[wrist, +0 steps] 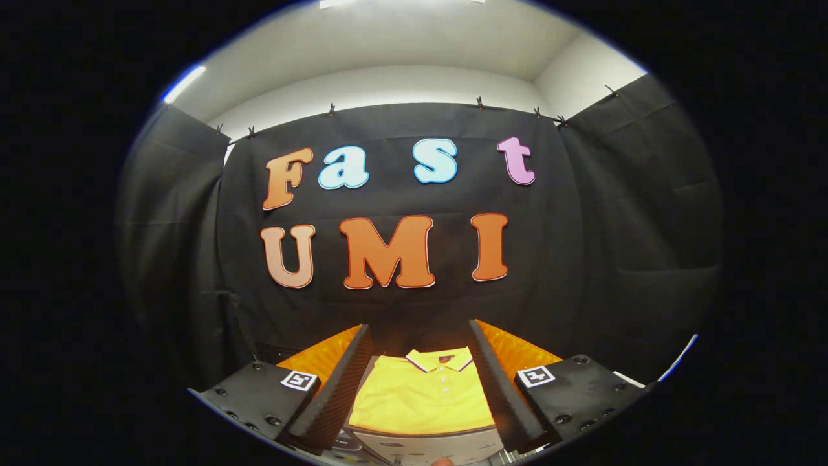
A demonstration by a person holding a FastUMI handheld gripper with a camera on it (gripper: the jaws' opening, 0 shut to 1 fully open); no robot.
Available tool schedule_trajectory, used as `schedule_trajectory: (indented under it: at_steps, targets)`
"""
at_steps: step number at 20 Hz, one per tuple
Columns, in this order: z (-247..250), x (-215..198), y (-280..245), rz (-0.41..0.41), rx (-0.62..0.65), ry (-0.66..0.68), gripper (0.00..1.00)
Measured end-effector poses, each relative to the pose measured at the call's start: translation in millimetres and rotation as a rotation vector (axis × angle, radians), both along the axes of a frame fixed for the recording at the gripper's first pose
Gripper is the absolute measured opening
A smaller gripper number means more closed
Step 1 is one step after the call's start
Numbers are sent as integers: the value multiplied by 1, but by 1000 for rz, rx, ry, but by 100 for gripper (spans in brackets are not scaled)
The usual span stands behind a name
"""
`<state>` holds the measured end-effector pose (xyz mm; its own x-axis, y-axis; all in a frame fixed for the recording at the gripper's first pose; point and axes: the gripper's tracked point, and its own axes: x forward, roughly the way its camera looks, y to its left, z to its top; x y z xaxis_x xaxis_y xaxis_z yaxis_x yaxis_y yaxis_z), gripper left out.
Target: Put the clothes into the washing machine and then close the washing machine lid.
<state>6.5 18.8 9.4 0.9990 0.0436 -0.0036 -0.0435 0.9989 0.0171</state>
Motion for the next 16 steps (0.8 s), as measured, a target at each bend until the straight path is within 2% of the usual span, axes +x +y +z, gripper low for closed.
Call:
schedule_trajectory:
  at_steps: [10, 16]
  targets:
    - [6, 10, -9, -12, -25, 3, 97]
    - [-16, 34, -24, -5, 18, 76, 97]
